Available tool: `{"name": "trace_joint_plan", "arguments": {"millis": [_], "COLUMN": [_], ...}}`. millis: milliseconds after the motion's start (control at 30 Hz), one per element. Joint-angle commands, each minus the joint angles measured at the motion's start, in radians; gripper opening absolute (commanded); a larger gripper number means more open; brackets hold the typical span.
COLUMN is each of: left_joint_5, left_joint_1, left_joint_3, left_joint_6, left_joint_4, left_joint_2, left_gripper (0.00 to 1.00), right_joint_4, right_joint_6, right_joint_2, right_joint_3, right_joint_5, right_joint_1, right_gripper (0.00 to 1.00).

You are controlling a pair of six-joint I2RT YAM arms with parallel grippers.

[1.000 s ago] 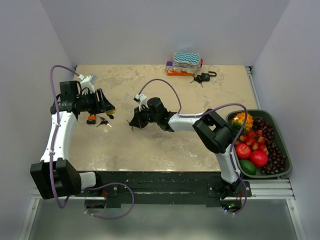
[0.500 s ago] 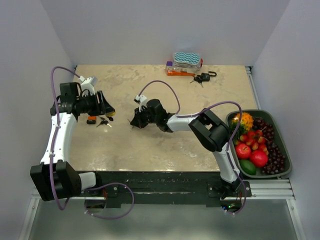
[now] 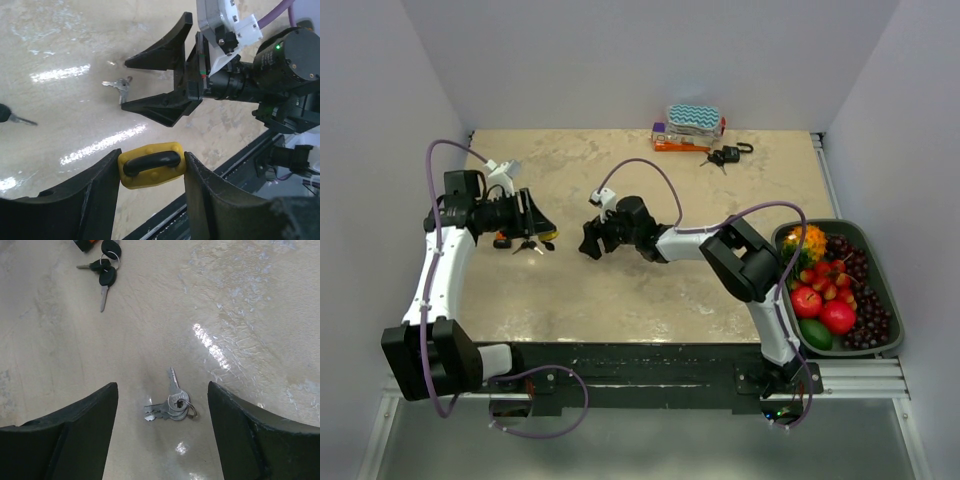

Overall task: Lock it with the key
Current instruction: Place the key at the center of the board, then adjust the lock.

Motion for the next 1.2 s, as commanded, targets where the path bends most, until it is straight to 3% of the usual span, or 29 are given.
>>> {"name": "trace_joint_plan", "arguments": {"millis": [0,367,600,700,800,1167], "left_joint_5": [0.204,0.639,0.774,0.817,0.863,0.916], "left_joint_1": [0.007,0.007,0.006,0.006,0.006,0.006], "left_joint_3": [0.062,0.080,0.010,0.007,0.023,-0.019], "left_joint_6": [0.018,-0.071,-0.206,-0.161,0.042,0.017], "left_joint_4": [0.024,0.066,0.141,0.049,-0.157,-0.180], "left_joint_2": [0.025,0.089,0.042,0.045,0.071,0.014], "left_gripper": [0.00,0.00,0.00,0.00,0.00,0.00], "right_joint_4": [0.006,-0.083,-0.160,-0.180,-0.175,-0.113], "right_joint_6": [-0.129,-0.493,-0.686,-0.767,-0.838,-0.995], "right_joint_2": [-0.139,-0.639,-0.836,-0.868,-0.882,-0.842], "right_joint_3": [-0.011,-0.240,-0.301,-0.307,-0.316,-0.336], "right_joint_5": [-0.027,-0.154,-0.212,-0.176,-0.134,-0.012], "right_joint_1": [-0.008,-0.009,0.047,0.113,0.184,0.302], "right_gripper": [0.77,0.97,0.99,0.99,0.99,0.99]}}
